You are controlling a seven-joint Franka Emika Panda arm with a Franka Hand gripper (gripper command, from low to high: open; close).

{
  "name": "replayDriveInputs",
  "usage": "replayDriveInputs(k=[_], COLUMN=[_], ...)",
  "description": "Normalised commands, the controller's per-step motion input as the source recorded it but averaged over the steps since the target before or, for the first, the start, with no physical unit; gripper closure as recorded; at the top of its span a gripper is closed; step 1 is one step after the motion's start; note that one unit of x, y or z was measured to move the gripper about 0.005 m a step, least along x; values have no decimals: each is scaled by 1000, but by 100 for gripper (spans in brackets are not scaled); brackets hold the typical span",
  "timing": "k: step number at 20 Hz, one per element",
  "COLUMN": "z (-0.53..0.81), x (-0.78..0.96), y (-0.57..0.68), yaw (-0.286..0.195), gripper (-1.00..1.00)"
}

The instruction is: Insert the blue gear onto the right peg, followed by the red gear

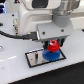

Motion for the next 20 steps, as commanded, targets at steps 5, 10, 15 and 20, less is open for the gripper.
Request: replayDriveInputs(k=[5, 10, 15, 20], z=[55, 342, 160, -84], x=[77, 73, 146, 322], y=[5, -75, -67, -39], yaw=[0, 0, 0, 0], gripper=[100, 100, 100, 100])
